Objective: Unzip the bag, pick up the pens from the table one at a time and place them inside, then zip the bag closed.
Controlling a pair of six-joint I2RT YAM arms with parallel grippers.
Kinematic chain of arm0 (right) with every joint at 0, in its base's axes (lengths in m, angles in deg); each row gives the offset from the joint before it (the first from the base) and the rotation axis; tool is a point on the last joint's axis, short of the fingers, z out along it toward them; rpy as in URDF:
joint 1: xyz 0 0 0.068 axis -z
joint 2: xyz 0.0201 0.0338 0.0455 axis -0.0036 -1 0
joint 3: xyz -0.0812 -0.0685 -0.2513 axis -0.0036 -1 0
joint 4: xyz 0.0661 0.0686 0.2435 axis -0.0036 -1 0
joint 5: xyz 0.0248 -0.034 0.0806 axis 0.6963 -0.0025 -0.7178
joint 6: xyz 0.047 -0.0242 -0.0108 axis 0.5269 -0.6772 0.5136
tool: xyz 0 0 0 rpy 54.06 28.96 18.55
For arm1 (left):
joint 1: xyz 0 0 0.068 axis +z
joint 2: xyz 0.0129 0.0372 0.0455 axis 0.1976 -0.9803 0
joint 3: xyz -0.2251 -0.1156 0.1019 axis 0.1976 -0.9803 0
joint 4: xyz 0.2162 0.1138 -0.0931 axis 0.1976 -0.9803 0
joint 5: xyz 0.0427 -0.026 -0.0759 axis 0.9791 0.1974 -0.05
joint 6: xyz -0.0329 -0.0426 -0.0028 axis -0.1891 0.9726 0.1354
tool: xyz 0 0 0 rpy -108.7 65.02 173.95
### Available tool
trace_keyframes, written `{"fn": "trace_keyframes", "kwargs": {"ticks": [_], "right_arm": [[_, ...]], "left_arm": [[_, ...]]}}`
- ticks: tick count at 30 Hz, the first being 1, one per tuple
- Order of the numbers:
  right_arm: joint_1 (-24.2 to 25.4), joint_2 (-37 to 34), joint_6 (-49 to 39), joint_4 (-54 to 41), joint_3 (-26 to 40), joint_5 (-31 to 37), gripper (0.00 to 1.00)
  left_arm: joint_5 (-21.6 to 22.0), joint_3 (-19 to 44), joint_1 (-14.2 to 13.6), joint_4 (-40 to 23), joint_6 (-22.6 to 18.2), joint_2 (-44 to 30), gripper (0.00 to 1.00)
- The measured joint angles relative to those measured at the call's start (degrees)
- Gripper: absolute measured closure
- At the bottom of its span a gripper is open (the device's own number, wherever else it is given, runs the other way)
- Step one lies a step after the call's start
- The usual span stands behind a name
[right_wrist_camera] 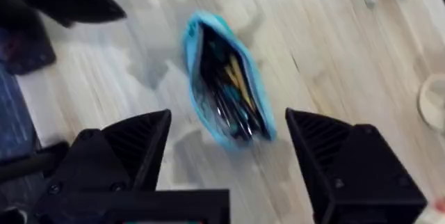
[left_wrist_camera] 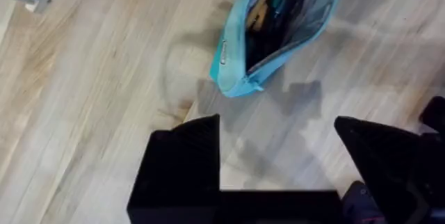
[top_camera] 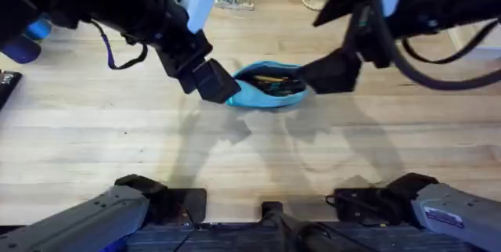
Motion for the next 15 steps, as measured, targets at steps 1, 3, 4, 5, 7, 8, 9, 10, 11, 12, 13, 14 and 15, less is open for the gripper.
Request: {"fn": "trace_keyframes", "kwargs": {"ticks": [1, 3, 4, 5, 7, 8, 9, 10, 11, 12, 13, 14, 15], "right_arm": [[-1.1, -0.3, 1.0, 0.9, 0.0, 0.0, 0.004], [-2.9, -1.0, 4.0, 2.8, 0.0, -0.2, 0.004], [-3.8, -1.4, 6.1, 3.9, 0.0, -0.4, 0.004], [-4.3, -1.7, 7.9, 4.8, 0.0, -0.5, 0.004], [-5.0, -2.5, 11.7, 6.3, 0.0, -0.7, 0.004], [-5.3, -2.9, 13.4, 6.6, 0.0, -0.8, 0.004], [-5.6, -3.2, 14.7, 6.8, 0.0, -0.8, 0.004], [-5.7, -3.3, 15.6, 6.8, 0.0, -0.9, 0.004], [-5.8, -3.3, 16.5, 6.8, 0.0, -0.9, 0.004], [-5.9, -3.3, 17.0, 6.8, 0.0, -0.9, 0.004], [-5.9, -3.3, 17.6, 6.9, 0.0, -0.9, 0.004], [-6.0, -3.3, 18.1, 6.9, 0.0, -1.0, 0.004], [-6.0, -3.3, 18.5, 6.9, 0.0, -1.0, 0.004]], "left_arm": [[0.1, 0.0, 0.5, 0.4, -0.1, -0.2, 0.008], [0.3, 0.0, 1.1, 1.3, -0.3, -0.4, 0.008], [0.3, 0.0, 1.2, 1.2, -0.3, -0.5, 0.008], [0.3, 0.0, 1.2, 0.7, -0.3, -0.6, 0.008], [0.3, 0.0, 1.2, 0.2, -0.4, -0.7, 0.007], [0.3, 0.0, 1.2, 0.0, -0.7, -0.8, 0.006], [0.3, 0.0, 1.2, -0.6, -1.4, -0.8, 0.006], [0.3, 0.0, 1.3, -1.4, -2.2, -0.8, 0.005], [0.3, 0.0, 1.5, -2.3, -3.3, -0.8, 0.005], [0.3, 0.0, 1.8, -2.8, -4.2, -0.8, 0.005], [0.3, 0.0, 2.2, -3.1, -5.4, -0.8, 0.005], [0.1, 0.0, 2.8, -3.3, -6.6, -0.8, 0.006], [-0.2, 0.0, 3.5, -3.4, -8.0, -0.8, 0.005]]}}
